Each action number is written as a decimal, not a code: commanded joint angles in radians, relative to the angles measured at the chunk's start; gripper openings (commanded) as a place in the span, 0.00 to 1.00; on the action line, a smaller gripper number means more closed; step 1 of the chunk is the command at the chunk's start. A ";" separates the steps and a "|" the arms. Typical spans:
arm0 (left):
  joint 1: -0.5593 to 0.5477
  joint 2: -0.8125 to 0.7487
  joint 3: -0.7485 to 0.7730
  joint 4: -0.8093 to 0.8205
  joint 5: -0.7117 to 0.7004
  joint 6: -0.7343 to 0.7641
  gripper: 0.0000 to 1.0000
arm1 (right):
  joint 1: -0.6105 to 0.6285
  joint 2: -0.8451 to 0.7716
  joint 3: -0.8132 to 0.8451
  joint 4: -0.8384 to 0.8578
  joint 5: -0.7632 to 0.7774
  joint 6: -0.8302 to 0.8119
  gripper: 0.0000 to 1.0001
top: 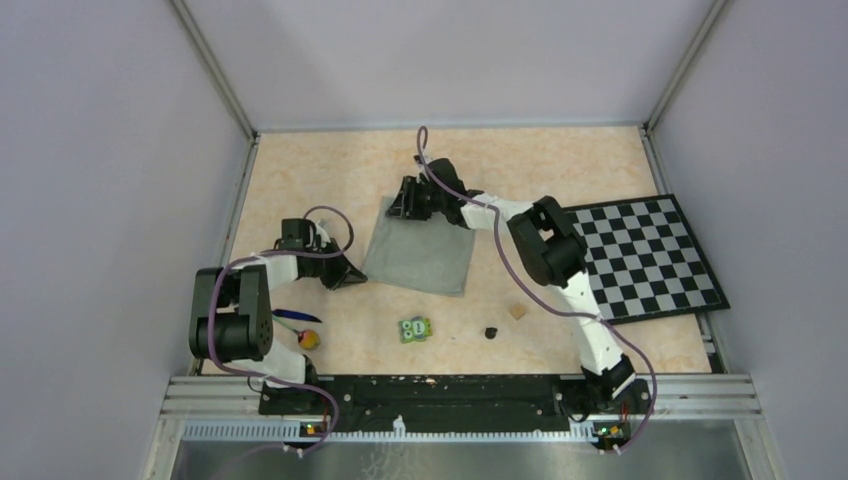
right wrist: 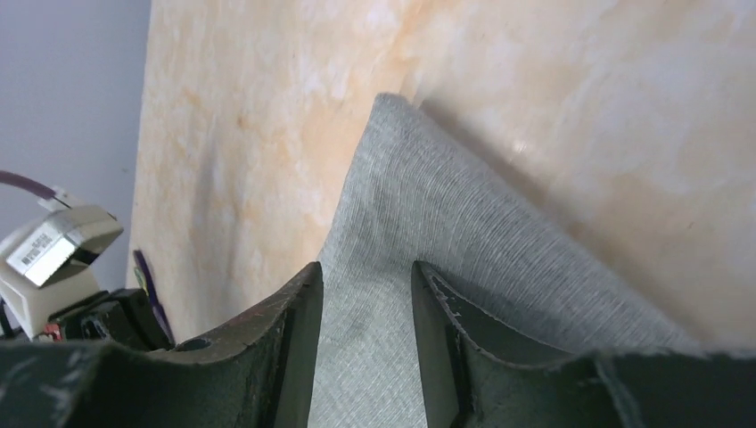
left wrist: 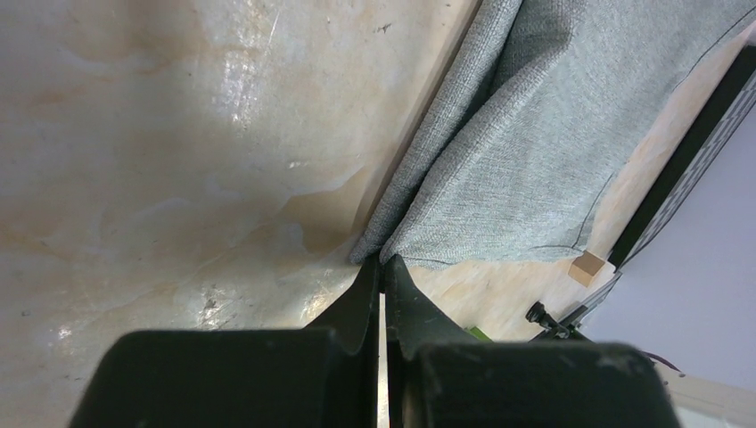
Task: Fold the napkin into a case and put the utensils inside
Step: Smooth out the square-folded napkin at the center of the board.
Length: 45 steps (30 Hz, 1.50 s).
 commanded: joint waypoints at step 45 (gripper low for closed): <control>0.003 0.118 0.115 -0.163 -0.225 0.078 0.13 | 0.056 0.108 0.074 0.108 -0.223 0.040 0.28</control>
